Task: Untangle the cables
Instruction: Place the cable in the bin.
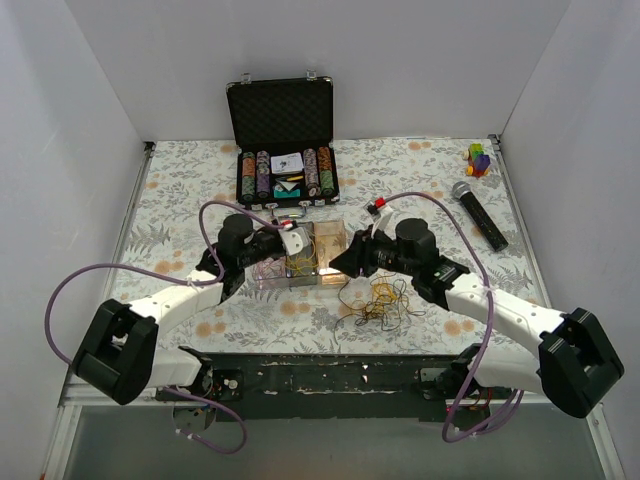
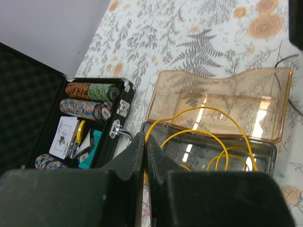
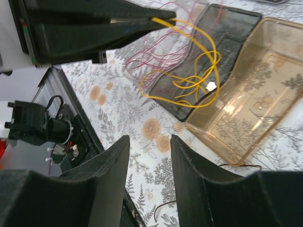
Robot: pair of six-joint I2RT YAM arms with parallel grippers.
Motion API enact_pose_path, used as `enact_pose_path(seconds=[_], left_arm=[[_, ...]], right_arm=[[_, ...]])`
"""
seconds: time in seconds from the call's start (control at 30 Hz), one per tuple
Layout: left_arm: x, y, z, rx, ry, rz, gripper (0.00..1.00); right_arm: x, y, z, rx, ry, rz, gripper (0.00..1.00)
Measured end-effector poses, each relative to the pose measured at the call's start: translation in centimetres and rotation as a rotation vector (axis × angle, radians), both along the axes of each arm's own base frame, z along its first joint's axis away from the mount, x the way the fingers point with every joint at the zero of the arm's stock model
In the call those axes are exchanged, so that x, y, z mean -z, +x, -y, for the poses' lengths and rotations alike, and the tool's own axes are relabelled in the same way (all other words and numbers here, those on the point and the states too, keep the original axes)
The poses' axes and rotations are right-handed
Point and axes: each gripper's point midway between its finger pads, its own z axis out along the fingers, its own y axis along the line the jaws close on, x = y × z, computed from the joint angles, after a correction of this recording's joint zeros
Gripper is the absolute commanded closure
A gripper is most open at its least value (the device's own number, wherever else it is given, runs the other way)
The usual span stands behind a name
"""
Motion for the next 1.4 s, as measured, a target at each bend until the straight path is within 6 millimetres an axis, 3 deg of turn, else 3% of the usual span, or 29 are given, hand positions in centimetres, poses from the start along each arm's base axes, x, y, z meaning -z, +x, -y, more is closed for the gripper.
enact_pose_path(seconds=[0.23, 0.63, 0.73, 0.93, 1.03, 1.4], left_arm=[[3.2, 0.2, -1.1, -0.003, 0.154, 0.062, 1.0], [3.9, 1.0, -3.0, -0.038, 0.312, 0.174, 1.0], [3.4, 1.2, -3.4, -0.065, 0.289, 0.156, 1.0], [-0.3, 0.8, -4.3, -0.115, 0.183, 0.218, 1.0], [-0.9, 0.6, -4.5, -0.121, 0.165, 0.235, 1.0], [3.7, 0.2, -5.3, -0.076, 0.34, 0.184, 1.0]], right_arm=[[1.9, 2.6, 0.2, 0.072, -0.059, -0.041, 0.53], [4.4, 5.5, -3.7, 0.003, -0.062, -0.113, 0.56], [4.9, 5.6, -4.2, -0.01, -0.052, -0.128, 0.57], [5.2, 5.4, -4.5, -0.026, -0.046, -0.137, 0.57], [5.1, 5.5, -4.6, -0.029, -0.039, -0.13, 0.57], [5.1, 5.8, -4.7, -0.016, -0.034, -0.132, 0.58]])
